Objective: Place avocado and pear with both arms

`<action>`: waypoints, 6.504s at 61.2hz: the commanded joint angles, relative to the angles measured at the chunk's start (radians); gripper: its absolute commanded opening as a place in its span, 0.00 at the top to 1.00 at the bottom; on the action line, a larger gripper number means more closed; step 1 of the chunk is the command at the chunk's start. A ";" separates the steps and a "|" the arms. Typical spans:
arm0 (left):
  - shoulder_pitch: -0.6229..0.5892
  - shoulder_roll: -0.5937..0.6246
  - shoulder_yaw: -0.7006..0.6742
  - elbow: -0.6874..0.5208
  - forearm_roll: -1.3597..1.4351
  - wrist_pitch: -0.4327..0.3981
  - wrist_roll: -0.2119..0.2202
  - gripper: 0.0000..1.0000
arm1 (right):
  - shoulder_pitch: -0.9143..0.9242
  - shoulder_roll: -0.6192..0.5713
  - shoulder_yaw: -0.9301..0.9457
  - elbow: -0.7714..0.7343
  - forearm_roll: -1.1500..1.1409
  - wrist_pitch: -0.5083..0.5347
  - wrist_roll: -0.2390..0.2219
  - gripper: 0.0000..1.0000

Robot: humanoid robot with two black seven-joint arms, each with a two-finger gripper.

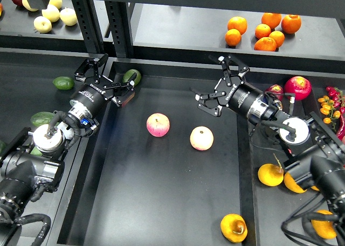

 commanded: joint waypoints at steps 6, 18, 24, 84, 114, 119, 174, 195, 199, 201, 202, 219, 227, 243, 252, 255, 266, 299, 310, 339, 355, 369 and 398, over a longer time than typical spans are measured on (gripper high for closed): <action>0.003 0.000 0.003 0.008 0.001 0.000 0.000 0.01 | 0.026 -0.086 -0.106 0.087 0.012 0.000 -0.088 0.00; 0.005 0.000 -0.002 0.009 0.001 0.000 -0.001 0.01 | 0.077 -0.188 -0.281 0.132 0.012 0.000 -0.088 0.00; 0.005 0.000 0.000 0.014 0.001 0.000 -0.001 0.01 | 0.098 -0.218 -0.353 0.147 0.011 0.000 -0.088 0.00; 0.005 0.000 -0.016 0.015 0.005 0.000 -0.001 0.01 | 0.230 -0.583 -1.042 0.389 0.006 0.000 -0.088 0.00; 0.005 0.000 -0.010 0.015 0.005 0.000 -0.003 0.01 | 0.133 -0.573 -1.100 0.391 -0.041 0.000 -0.088 0.00; 0.005 0.000 -0.010 0.015 0.006 0.000 -0.003 0.01 | 0.129 -0.570 -1.100 0.391 -0.043 0.000 -0.088 0.00; 0.005 0.000 -0.010 0.021 0.006 0.000 -0.001 0.01 | 0.038 -0.451 -1.083 0.319 -0.098 0.000 -0.088 0.01; 0.005 0.000 -0.011 0.021 0.006 0.000 -0.001 0.01 | 0.029 -0.431 -1.080 0.299 -0.103 0.000 -0.088 0.11; 0.005 0.000 -0.011 0.021 0.006 0.000 -0.001 0.01 | 0.029 -0.430 -1.080 0.299 -0.103 0.000 -0.088 0.13; 0.005 0.000 -0.011 0.021 0.006 0.000 -0.001 0.01 | 0.029 -0.430 -1.080 0.297 -0.103 0.000 -0.088 0.14; 0.005 0.000 -0.011 0.021 0.006 0.000 -0.001 0.01 | 0.029 -0.428 -1.080 0.297 -0.103 0.000 -0.088 0.14; 0.006 0.000 -0.010 0.021 0.006 0.000 -0.001 0.01 | 0.029 -0.408 -1.079 0.279 -0.112 0.000 -0.088 0.19; 0.006 0.000 -0.010 0.021 0.006 0.000 -0.001 0.01 | 0.026 -0.398 -1.077 0.270 -0.123 0.000 -0.088 0.22; 0.006 0.000 -0.010 0.020 0.006 0.000 -0.001 0.01 | 0.015 -0.381 -1.060 0.254 -0.127 0.000 -0.088 0.28; 0.005 0.000 -0.010 0.020 0.006 0.000 -0.001 0.01 | 0.009 -0.381 -1.046 0.250 -0.138 0.000 -0.088 0.33; 0.006 0.000 -0.010 0.020 0.006 0.000 -0.001 0.01 | 0.006 -0.378 -1.046 0.245 -0.138 0.000 -0.088 0.36; 0.006 0.000 -0.010 0.020 0.006 0.000 -0.001 0.01 | -0.012 -0.364 -1.013 0.237 -0.139 0.000 -0.088 0.43; 0.006 0.000 -0.010 0.020 0.006 0.000 -0.001 0.01 | -0.025 -0.338 -0.907 0.218 -0.225 0.000 -0.088 0.76; 0.006 0.000 -0.011 0.018 0.006 0.000 -0.001 0.01 | -0.040 -0.341 -0.875 0.216 -0.221 0.000 -0.088 0.91; 0.006 0.000 -0.008 0.018 0.006 0.000 -0.001 0.01 | -0.023 -0.393 -0.764 0.230 -0.038 0.000 -0.088 0.97; 0.006 0.000 -0.006 0.018 0.006 0.000 -0.001 0.01 | 0.058 -0.517 -0.773 0.251 0.046 0.000 -0.088 0.97; 0.006 0.000 -0.006 0.020 0.006 0.000 -0.001 0.01 | 0.072 -0.672 -0.807 0.280 0.109 0.000 -0.088 0.97; 0.006 0.000 -0.006 0.018 0.006 0.000 -0.001 0.01 | 0.011 -0.801 -0.939 0.284 0.114 0.000 -0.088 0.96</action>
